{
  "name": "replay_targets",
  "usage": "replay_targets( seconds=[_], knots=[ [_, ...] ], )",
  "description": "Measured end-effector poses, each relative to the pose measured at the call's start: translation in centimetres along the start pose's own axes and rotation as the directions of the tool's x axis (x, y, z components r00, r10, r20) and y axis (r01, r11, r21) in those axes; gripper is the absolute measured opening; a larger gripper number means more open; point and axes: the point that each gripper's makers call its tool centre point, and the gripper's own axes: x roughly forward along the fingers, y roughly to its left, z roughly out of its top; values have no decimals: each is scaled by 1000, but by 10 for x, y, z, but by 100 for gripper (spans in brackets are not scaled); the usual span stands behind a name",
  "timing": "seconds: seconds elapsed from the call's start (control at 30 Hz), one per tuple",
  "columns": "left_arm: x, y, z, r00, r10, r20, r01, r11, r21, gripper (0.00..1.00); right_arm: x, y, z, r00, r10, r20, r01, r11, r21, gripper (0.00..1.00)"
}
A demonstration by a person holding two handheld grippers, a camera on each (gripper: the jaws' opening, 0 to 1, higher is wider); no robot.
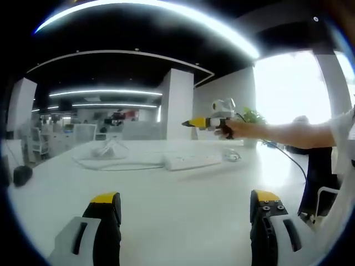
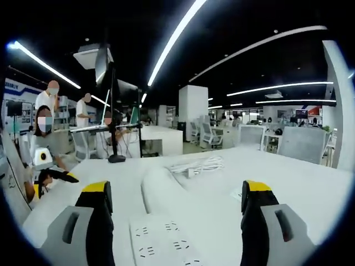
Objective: Straighten the power strip on the desk, plug the charger into it
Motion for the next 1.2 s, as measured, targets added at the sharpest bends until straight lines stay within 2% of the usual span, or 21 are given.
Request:
replay_targets(
  seconds=[0.23,0.4,0.67,1.0,1.2],
  knots=[
    [4,-4,0,1000,-17,-4,17,1000,3,99,-16,-10,2,998,-58,33,58,998,-5,96],
    [6,-7,0,1000,-25,-5,25,1000,5,99,-28,-16,1,995,-98,35,99,995,-15,96],
    [11,-13,-1,999,-45,-10,45,999,8,99,-47,-17,3,992,-116,49,117,993,-13,97],
    [12,-17,-3,998,-58,-19,58,998,12,99,-79,-24,-11,986,-165,24,166,986,-13,97],
    [14,-19,-5,998,-65,-26,66,998,15,99,-100,-32,-13,979,-201,43,201,980,3,96]
  ],
)
